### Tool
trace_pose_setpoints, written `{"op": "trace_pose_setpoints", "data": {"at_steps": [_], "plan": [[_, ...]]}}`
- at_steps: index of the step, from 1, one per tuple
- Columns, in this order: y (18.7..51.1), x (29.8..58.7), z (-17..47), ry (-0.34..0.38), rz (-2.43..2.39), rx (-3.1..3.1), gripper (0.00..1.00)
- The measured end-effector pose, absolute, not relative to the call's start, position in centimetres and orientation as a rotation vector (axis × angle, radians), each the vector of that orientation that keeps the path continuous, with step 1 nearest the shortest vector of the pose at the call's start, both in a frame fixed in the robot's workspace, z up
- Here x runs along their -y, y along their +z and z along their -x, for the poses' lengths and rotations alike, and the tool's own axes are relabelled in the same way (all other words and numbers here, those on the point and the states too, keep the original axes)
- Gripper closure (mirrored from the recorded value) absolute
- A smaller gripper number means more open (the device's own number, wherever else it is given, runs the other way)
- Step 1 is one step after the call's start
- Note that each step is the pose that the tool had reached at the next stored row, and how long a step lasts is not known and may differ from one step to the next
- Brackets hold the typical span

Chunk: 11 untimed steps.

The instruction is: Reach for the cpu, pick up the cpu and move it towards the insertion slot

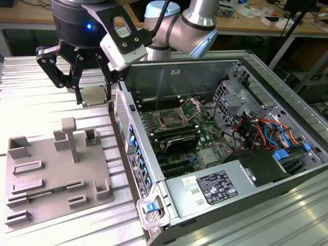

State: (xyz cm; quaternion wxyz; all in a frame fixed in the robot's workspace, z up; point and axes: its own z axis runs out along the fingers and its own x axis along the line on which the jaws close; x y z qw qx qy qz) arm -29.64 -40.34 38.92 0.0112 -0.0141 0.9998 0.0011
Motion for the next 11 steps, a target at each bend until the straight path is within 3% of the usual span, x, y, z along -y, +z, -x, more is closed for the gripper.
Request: {"op": "trace_pose_setpoints", "data": {"at_steps": [11], "plan": [[38.91,40.34,29.3,0.003,0.044,-3.117,0.45]]}}
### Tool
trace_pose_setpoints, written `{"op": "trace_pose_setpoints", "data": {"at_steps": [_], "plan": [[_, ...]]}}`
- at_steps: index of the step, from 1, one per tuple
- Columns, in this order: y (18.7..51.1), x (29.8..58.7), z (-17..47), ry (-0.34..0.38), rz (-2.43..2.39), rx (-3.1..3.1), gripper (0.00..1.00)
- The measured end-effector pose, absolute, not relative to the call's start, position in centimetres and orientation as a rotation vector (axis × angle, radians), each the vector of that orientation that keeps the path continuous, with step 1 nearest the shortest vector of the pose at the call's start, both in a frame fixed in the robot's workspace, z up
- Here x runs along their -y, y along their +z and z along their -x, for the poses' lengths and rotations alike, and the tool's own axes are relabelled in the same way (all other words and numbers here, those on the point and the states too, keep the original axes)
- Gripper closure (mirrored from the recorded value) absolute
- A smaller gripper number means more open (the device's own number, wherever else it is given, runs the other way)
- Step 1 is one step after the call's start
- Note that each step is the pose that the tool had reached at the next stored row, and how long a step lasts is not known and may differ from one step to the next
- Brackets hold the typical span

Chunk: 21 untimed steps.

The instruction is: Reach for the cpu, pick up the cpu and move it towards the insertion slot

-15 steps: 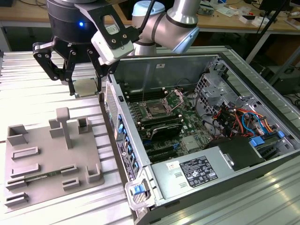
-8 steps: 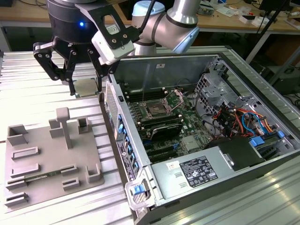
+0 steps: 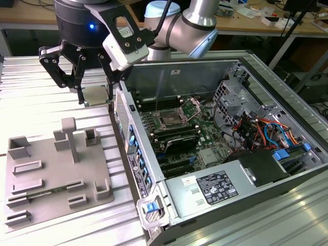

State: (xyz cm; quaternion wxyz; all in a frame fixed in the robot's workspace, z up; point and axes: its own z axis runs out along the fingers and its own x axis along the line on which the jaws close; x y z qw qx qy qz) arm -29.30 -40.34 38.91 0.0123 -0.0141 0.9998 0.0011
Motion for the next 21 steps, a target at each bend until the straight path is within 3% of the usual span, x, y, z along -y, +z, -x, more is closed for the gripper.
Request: {"op": "trace_pose_setpoints", "data": {"at_steps": [21], "plan": [[38.8,40.3,27.3,0.003,0.044,-3.115,0.45]]}}
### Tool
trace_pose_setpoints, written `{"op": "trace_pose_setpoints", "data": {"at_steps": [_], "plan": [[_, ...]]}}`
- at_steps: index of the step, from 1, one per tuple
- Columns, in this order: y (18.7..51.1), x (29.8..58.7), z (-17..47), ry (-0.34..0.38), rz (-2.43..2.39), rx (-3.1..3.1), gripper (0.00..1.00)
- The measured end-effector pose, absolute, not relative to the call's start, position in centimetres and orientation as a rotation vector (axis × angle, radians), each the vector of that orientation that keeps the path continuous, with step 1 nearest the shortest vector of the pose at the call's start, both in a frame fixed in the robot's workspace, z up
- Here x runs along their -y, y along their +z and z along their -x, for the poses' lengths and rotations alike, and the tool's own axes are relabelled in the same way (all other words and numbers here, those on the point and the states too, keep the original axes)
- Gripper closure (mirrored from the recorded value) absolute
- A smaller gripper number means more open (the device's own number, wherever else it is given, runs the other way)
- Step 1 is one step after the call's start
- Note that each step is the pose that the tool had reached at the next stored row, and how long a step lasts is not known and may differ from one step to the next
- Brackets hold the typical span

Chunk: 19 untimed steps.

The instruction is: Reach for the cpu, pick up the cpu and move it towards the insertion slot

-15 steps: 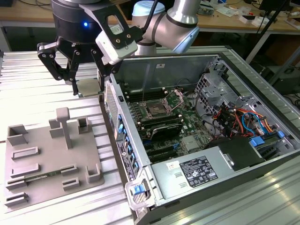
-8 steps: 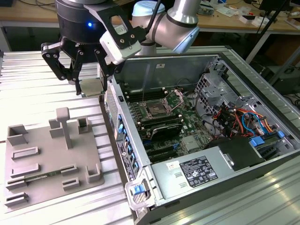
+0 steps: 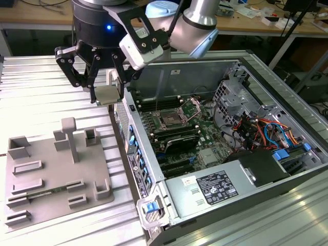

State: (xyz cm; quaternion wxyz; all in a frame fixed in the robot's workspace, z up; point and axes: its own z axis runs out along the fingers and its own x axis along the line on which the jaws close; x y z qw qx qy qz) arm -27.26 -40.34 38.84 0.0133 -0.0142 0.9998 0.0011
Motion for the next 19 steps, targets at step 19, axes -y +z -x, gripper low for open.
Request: {"op": "trace_pose_setpoints", "data": {"at_steps": [19], "plan": [[38.83,40.33,26.42,0.003,0.044,-3.115,0.45]]}}
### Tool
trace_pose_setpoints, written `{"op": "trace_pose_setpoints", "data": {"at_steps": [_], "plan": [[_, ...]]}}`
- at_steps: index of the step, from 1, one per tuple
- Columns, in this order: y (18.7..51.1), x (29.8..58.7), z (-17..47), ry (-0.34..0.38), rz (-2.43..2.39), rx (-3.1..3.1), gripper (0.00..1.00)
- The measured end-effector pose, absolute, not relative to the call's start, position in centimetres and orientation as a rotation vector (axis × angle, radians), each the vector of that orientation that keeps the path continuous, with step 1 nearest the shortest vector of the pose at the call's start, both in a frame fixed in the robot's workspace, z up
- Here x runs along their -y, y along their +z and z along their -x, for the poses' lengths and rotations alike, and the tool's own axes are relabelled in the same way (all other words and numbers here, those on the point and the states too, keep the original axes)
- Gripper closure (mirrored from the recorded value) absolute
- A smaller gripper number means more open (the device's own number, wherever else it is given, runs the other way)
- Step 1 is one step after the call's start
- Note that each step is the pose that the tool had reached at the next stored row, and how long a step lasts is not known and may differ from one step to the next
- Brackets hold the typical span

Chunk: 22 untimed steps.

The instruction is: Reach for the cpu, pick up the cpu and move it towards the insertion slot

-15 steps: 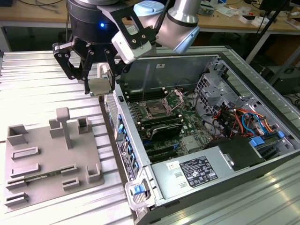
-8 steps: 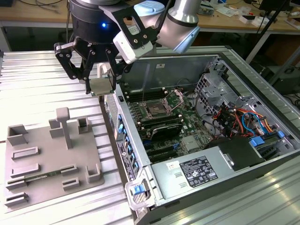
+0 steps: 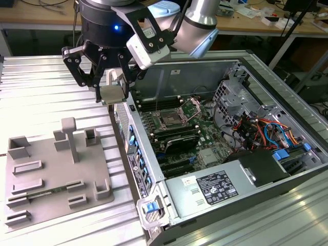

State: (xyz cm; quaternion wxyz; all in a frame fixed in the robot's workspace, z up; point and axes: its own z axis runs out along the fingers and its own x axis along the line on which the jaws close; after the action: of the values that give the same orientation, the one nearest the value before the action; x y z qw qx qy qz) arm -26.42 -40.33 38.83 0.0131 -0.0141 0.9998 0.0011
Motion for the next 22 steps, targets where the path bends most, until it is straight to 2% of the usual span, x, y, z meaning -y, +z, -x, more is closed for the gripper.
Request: {"op": "trace_pose_setpoints", "data": {"at_steps": [22], "plan": [[38.82,40.33,25.69,0.003,0.044,-3.115,0.45]]}}
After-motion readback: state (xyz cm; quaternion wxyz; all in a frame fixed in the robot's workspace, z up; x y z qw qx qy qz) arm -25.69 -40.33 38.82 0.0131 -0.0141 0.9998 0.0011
